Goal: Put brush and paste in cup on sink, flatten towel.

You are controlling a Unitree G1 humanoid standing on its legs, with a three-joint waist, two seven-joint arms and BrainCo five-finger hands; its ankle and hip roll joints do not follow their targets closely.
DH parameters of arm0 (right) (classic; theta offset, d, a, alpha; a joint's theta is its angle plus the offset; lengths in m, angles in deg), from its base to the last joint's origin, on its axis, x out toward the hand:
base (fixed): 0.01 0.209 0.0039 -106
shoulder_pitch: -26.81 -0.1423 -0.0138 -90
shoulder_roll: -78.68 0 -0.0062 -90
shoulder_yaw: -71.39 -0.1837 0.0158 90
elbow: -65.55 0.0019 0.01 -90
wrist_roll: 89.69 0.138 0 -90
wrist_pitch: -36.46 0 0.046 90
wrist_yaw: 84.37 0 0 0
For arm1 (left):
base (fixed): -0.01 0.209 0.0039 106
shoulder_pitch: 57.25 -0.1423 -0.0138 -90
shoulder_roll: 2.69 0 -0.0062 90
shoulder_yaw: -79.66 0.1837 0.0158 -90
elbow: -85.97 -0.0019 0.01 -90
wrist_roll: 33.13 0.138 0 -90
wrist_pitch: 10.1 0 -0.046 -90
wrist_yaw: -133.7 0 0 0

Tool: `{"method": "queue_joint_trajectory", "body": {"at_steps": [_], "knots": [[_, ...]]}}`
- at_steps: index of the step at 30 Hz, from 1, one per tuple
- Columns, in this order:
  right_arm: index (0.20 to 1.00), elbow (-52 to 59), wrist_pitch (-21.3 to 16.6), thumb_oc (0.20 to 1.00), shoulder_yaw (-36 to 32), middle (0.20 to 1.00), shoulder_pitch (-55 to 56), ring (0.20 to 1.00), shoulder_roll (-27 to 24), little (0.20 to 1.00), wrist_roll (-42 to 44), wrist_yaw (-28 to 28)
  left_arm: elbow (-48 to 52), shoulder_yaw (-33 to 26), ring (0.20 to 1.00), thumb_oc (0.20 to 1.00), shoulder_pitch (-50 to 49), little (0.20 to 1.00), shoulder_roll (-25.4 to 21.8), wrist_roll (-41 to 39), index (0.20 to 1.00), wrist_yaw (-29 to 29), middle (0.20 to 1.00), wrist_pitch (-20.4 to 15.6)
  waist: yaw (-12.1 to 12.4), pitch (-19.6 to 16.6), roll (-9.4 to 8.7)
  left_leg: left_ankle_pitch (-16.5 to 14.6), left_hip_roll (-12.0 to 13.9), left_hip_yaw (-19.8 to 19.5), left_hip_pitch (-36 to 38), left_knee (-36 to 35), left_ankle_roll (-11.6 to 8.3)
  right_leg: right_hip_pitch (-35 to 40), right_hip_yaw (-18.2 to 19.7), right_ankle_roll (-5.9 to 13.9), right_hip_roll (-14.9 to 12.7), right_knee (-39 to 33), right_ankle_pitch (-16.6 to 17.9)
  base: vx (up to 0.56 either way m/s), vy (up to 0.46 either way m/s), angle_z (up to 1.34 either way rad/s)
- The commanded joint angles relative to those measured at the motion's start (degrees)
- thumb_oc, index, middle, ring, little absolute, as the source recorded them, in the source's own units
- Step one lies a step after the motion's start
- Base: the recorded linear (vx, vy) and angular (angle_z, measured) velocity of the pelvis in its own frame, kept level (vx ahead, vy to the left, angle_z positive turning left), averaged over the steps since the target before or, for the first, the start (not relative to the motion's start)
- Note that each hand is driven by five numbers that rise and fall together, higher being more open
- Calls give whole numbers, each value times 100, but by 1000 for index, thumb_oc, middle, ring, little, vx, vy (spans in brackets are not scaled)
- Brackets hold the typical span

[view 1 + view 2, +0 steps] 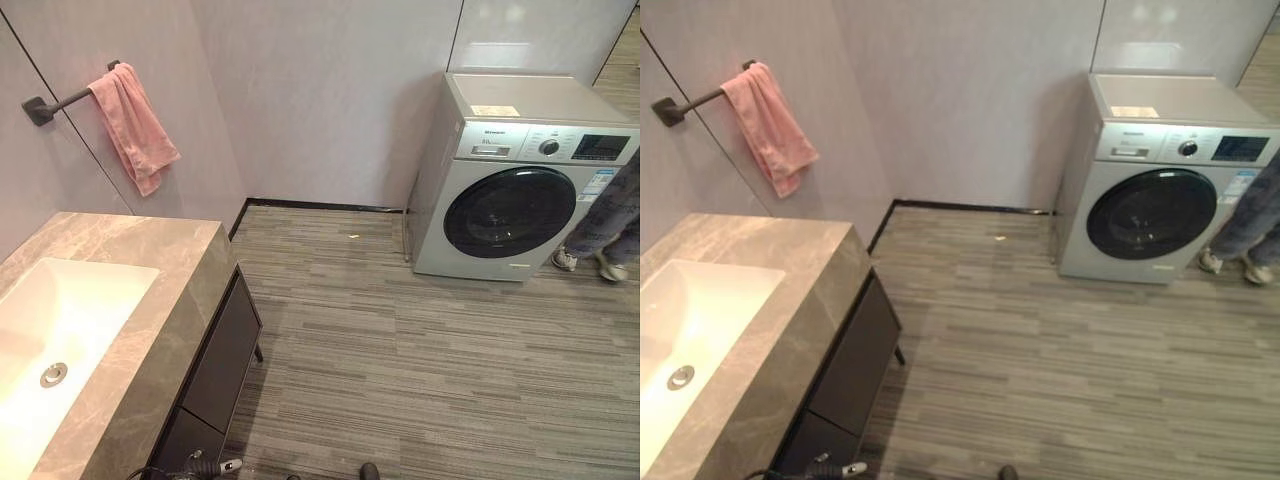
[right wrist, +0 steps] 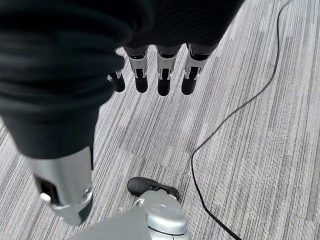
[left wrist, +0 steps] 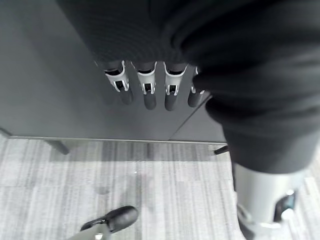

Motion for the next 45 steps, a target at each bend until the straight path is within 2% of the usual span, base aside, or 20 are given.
{"method": "queue_joint_trajectory", "body": {"at_steps": [1,6,9,12,18,26,27,28,29,30,31,33,34,35,36,37,38,42,43,45], "knots": [[1000,-64,-11,1000,31,1000,-139,1000,-64,1000,-98,23,20,-198,1000,1000,356,1000,-351,-132,1000,90,1000,-37,-7,164,-212,-270,-472,-241,32,396,58,207,57,284,-15,314,-208,33,-8,-2],[1000,240,-144,1000,-110,1000,-211,1000,-109,1000,306,68,302,-92,1000,1000,251,1000,-261,-269,1000,48,1000,-123,-53,299,-167,-372,-470,-188,-64,697,38,39,52,266,15,738,-373,-15,3,-2],[1000,560,-280,1000,-124,1000,-438,1000,-152,1000,600,60,431,120,1000,1000,296,1000,-114,-305,1000,62,1000,-166,-76,552,-203,-699,-466,-62,-519,1630,-36,-326,16,277,-101,1407,-558,-94,6,-11],[1000,702,-323,1000,-78,1000,-565,1000,-193,1000,615,39,499,218,1000,1000,292,1000,-30,-323,1000,47,1000,-194,-47,656,-225,-900,-403,-10,-719,2112,-51,-502,-10,314,-145,1774,-693,-14,1,-9],[1000,1115,-374,1000,39,1000,-739,1000,-261,1000,768,98,882,406,1000,1000,252,1000,-1,-510,1000,-84,1000,-281,-48,742,-252,-1033,-403,-60,-851,2304,-14,-691,-10,373,-200,2093,-764,8,3,-1],[1000,1709,-468,1000,338,1000,-797,1000,-333,1000,743,79,993,519,1000,1000,270,1000,-9,-552,1000,-92,1000,-320,-64,974,-311,-1038,-369,-107,-1056,2411,-57,-862,108,252,-71,2046,-775,2,-64,-2],[1000,1781,-472,1000,389,1000,-727,1000,-337,1000,649,16,949,538,1000,1000,284,1000,-13,-488,1000,-85,1000,-307,-74,1022,-345,-857,-349,-127,-1187,2633,-133,-733,179,179,-35,1910,-758,45,-58,-8],[1000,1782,-472,1000,389,1000,-726,1000,-337,1000,648,16,949,538,1000,1000,284,1000,-13,-488,1000,-85,1000,-307,-76,1022,-343,-858,-347,-130,-1191,2639,-135,-732,176,177,-33,1906,-755,35,-129,-6],[1000,1833,-491,1000,340,1000,-661,1000,-346,1000,630,-128,882,625,1000,1000,424,1000,-27,-392,1000,-51,1000,-302,-69,1185,-382,-203,-295,-228,-1576,3191,-366,-608,180,75,-38,1810,-697,-13,-73,2],[1000,1833,-491,1000,338,1000,-663,1000,-346,1000,629,-128,880,625,1000,1000,428,1000,-27,-392,1000,-51,1000,-303,-79,1181,-377,-205,-292,-241,-1594,3207,-370,-615,167,72,-35,1809,-695,53,-89,6],[1000,1824,-490,1000,354,1000,-626,1000,-330,1000,603,-203,841,686,1000,1000,484,1000,-39,-326,1000,30,1000,-302,-113,1216,-383,-29,-291,-257,-1653,3202,-402,-554,177,46,-37,1714,-686,110,-9,22],[1000,1856,-484,1000,393,1000,-599,1000,-323,1000,570,-215,864,727,1000,1000,533,1000,-50,-347,1000,64,1000,-313,-142,1212,-369,45,-264,-226,-1665,2969,-378,-522,166,60,-63,1625,-675,151,18,18],[1000,1767,-446,1000,477,1000,-587,1000,-340,1000,464,-206,885,794,1000,1000,615,1000,-62,-296,1000,108,1000,-344,-124,1209,-305,63,-101,130,-1944,2172,-258,-356,86,92,-81,1363,-692,210,50,8],[1000,1704,-419,1000,563,1000,-617,1000,-348,1000,352,-211,907,817,1000,1000,626,1000,-65,-261,1000,140,1000,-352,-58,1247,-265,223,-102,155,-2108,1951,-233,-265,101,97,-16,1291,-714,213,51,31],[1000,1700,-421,1000,564,1000,-620,1000,-346,1000,351,-211,908,816,1000,1000,626,1000,-66,-260,1000,141,1000,-352,-64,1252,-274,221,-114,155,-2097,1947,-231,-255,99,100,-27,1294,-726,290,56,46],[1000,1597,-387,1000,759,1000,-674,1000,-369,1000,89,-217,1009,920,1000,1000,613,1000,-97,-182,1000,127,1000,-376,157,1260,-156,724,-180,-45,-2405,1435,-278,24,220,98,213,1126,-802,339,59,51],[1000,1545,-388,1000,782,1000,-669,1000,-355,1000,31,-214,1048,945,1000,1000,593,1000,-134,-150,1000,124,1000,-383,209,1268,-154,861,-201,-82,-2436,1316,-292,171,264,92,258,1081,-856,338,57,41],[1000,1391,-366,1000,833,1000,-721,1000,-239,1000,-70,-164,1110,842,1000,1000,448,1000,-162,-298,1000,69,1000,-356,310,1209,-204,732,-281,-87,-2239,1169,-86,379,411,151,256,1107,-1065,281,110,-46],[1000,1171,-348,1000,705,1000,-792,1000,-201,1000,-23,-194,1420,965,1000,1000,422,1000,-163,-215,1000,56,1000,-398,336,1153,-231,586,-366,-24,-2329,1379,23,386,499,253,134,1204,-1164,128,127,-56],[1000,1168,-350,1000,703,1000,-791,1000,-199,1000,-23,-194,1423,968,1000,1000,420,1000,-166,-214,1000,56,1000,-395,345,1146,-236,573,-366,-16,-2340,1395,25,376,506,255,130,1215,-1175,146,126,-42]]}}
